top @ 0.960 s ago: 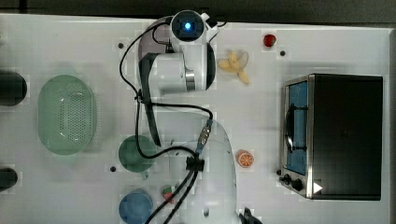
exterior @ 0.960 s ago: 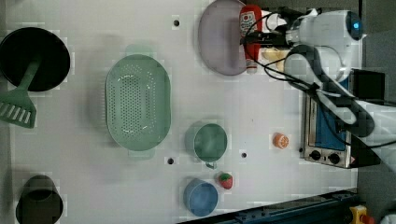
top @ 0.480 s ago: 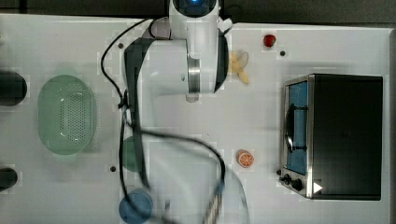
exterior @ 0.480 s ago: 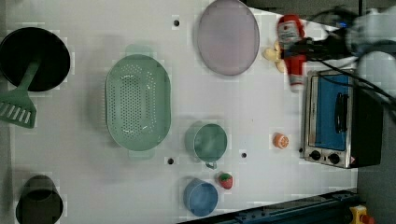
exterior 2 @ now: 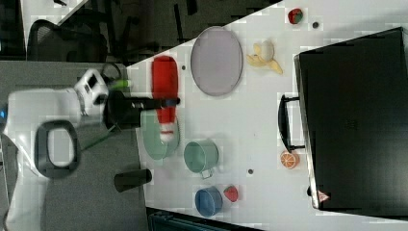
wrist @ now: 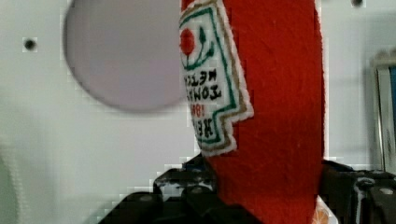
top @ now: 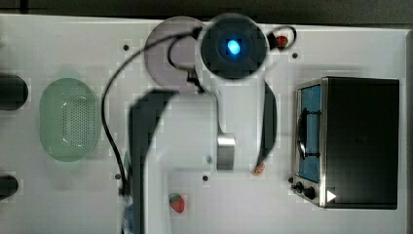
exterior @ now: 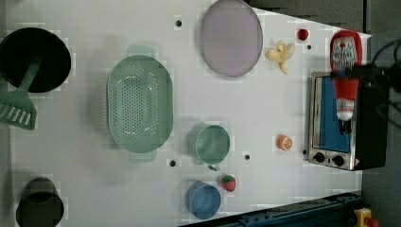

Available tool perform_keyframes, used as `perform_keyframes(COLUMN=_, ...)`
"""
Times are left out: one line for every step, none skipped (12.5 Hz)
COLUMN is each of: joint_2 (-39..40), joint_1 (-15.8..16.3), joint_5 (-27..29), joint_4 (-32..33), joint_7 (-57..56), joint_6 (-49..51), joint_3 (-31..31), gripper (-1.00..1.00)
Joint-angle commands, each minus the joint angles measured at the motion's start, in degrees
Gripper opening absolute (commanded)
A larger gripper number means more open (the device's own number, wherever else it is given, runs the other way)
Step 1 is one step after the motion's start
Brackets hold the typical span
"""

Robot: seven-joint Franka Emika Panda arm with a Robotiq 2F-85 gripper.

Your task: Pick ketchup from plate and place it on table.

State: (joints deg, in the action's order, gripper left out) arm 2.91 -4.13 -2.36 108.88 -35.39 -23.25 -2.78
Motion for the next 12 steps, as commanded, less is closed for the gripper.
perform_keyframes(joint_2=2.3, joint_1=-2.0, joint_5=1.7, joint_4=11.2, joint_7=-0.7, joint_6=-6.0, joint_3=1.3, gripper=0.25)
perform_keyframes(joint_2=1.6, joint_1=-2.0, joint_5=2.6, joint_4=14.7, joint_7=-0.7, joint_6=-9.5, joint_3=1.6, gripper=0.25)
perform_keyframes(joint_2=1.5, joint_1=-2.0, joint_5=3.9, joint_4=17.9, joint_7=-0.7, joint_6=-13.3, joint_3=1.8, gripper=0.25)
perform_keyframes(joint_2=1.8, joint_1=-2.0, joint_5=5.2, joint_4=20.7, joint_7=-0.7, joint_6=-17.3, joint_3=1.8, gripper=0.25)
perform_keyframes(joint_2=2.5, joint_1=-2.0, joint_5=5.5, joint_4=23.0, joint_7=-0.7, joint_6=-21.5, joint_3=1.8, gripper=0.25)
perform_keyframes(joint_2=3.6, joint_1=-1.8, joint_5=5.5, joint_4=25.0, joint_7=-0.7, joint_6=-25.6, joint_3=1.7, gripper=0.25)
perform_keyframes(joint_2=5.1, joint_1=-1.7, joint_5=5.5, joint_4=26.7, joint_7=-0.7, joint_6=-29.3, joint_3=1.6, gripper=0.25)
perform_keyframes(joint_2=6.8, joint_1=-1.6, joint_5=5.5, joint_4=27.8, joint_7=-0.6, joint_6=-32.6, joint_3=1.5, gripper=0.25)
perform_keyframes(joint_2=8.6, joint_1=-1.6, joint_5=5.5, joint_4=28.4, joint_7=-0.6, joint_6=-35.3, joint_3=1.3, gripper=0.25)
perform_keyframes(joint_2=10.3, joint_1=-1.6, joint_5=5.5, joint_4=28.5, joint_7=-0.6, joint_6=-37.1, joint_3=1.1, gripper=0.25)
perform_keyframes(joint_2=11.9, joint_1=-1.6, joint_5=5.5, joint_4=28.6, joint_7=-0.6, joint_6=-38.4, joint_3=1.0, gripper=0.25)
perform_keyframes(joint_2=13.2, joint_1=-1.6, joint_5=5.5, joint_4=28.7, joint_7=-0.6, joint_6=-39.6, joint_3=1.0, gripper=0.25)
